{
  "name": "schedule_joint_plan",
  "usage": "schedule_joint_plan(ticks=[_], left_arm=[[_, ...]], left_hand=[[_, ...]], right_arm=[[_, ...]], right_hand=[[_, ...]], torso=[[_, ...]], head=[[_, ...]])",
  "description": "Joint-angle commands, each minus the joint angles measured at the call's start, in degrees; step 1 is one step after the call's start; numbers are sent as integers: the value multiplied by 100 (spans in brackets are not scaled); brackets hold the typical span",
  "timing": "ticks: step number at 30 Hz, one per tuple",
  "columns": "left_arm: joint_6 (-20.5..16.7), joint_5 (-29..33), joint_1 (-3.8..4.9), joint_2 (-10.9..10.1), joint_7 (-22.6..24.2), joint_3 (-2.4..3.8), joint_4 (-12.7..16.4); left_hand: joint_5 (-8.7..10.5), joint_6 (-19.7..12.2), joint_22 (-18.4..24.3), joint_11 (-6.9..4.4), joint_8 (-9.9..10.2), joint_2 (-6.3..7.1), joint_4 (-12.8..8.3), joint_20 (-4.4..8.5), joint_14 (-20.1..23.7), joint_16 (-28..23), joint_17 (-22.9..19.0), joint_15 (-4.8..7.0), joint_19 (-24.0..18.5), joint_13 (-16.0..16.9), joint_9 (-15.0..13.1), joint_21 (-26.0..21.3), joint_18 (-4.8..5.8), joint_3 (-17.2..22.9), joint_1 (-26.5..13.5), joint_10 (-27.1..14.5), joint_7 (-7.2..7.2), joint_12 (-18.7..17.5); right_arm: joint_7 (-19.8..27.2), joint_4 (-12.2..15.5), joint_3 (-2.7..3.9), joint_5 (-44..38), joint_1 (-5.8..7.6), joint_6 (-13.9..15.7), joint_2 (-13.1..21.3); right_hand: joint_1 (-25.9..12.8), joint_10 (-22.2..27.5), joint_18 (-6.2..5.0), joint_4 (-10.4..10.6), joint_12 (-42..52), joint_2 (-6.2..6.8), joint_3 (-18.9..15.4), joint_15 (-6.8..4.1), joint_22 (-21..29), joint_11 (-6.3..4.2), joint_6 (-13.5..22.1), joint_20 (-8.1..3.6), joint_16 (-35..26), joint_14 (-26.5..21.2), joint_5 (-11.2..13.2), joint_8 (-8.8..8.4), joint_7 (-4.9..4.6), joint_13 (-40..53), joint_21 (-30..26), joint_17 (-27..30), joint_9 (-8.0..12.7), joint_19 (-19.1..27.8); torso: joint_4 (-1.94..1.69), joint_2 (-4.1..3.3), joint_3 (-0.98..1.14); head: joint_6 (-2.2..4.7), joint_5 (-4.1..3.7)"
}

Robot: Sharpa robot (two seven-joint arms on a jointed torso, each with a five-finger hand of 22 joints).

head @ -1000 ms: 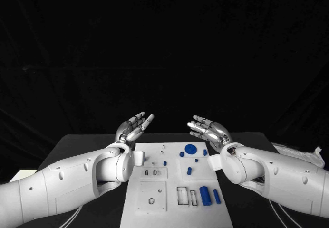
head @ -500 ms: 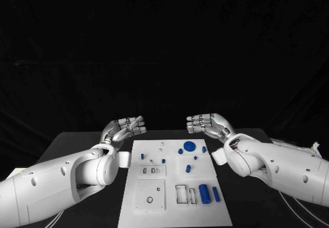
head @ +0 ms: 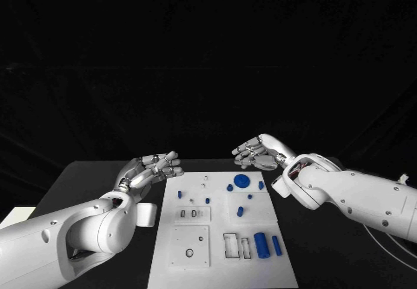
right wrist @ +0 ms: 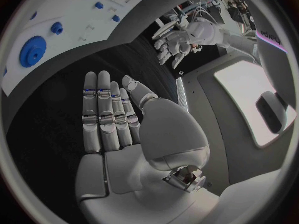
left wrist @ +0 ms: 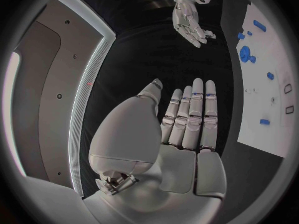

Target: Assemble the parts on the task board

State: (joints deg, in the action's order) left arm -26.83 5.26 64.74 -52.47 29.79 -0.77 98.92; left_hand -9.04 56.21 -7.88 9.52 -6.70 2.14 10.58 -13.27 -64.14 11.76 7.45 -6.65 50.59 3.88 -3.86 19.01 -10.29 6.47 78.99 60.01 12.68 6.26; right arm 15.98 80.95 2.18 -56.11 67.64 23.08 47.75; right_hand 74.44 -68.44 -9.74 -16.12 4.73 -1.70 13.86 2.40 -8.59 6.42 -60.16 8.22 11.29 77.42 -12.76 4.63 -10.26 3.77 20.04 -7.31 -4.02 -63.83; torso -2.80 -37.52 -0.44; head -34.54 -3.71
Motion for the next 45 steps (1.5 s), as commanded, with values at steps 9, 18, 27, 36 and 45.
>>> schedule_joint_plan(ticks=[9,18,27,36,45], left_arm=[[491,514,139,-269,1,31,672],[522,540,217,-367,2,45,895],[516,542,246,-425,-13,48,955],[534,543,251,-433,-24,49,959],[536,543,252,-440,-32,49,974]], left_hand=[[20,14,47,34,126,15,-49,-19,57,-154,-9,-46,7,-10,13,-33,-18,-88,-5,-12,26,-152],[20,7,60,41,147,3,-61,-25,75,-184,-12,-54,-4,-11,13,-47,-16,-99,-2,-24,31,-177],[20,-1,69,50,166,-1,-69,-31,86,-208,-14,-61,-11,-12,13,-57,-16,-113,-5,-36,42,-199],[21,-5,74,55,175,-1,-73,-34,91,-219,-15,-65,-13,-12,14,-62,-16,-122,-8,-42,48,-208],[21,-8,76,57,180,-2,-76,-36,93,-224,-15,-66,-14,-12,14,-64,-16,-125,-7,-45,50,-213]], right_arm=[[-1500,188,45,-3494,277,-934,30],[-1887,183,54,-4164,323,-1355,-55],[-2059,116,55,-4488,325,-1625,-111],[-2104,33,55,-4571,316,-1805,-160],[-2063,-51,54,-4579,291,-1897,-237]], right_hand=[[-333,207,9,137,-125,414,40,-315,-1468,-165,-240,-403,4464,962,355,-95,156,-3,2310,-3565,4,-1401],[-250,247,160,292,-107,483,53,-309,-3053,-181,-175,-361,5701,918,370,-91,220,16,3716,-4903,-2,-1543],[-230,255,188,348,-115,524,72,-306,-3296,-182,-196,-334,5840,864,385,-87,234,2,3955,-5014,-8,-1490],[-215,208,192,385,-101,499,107,-306,-3381,-186,-253,-328,5915,858,382,-75,232,3,4039,-5093,-17,-1464],[-180,183,201,409,-107,468,177,-305,-3491,-186,-284,-324,6004,860,374,-80,230,-4,4145,-5186,-18,-1452]], torso=[[-239,-401,-22],[-319,-540,-4],[-337,-595,15],[-353,-625,13],[-371,-654,14]], head=[[121,-234],[126,-275],[116,-316],[138,-347],[140,-353]])
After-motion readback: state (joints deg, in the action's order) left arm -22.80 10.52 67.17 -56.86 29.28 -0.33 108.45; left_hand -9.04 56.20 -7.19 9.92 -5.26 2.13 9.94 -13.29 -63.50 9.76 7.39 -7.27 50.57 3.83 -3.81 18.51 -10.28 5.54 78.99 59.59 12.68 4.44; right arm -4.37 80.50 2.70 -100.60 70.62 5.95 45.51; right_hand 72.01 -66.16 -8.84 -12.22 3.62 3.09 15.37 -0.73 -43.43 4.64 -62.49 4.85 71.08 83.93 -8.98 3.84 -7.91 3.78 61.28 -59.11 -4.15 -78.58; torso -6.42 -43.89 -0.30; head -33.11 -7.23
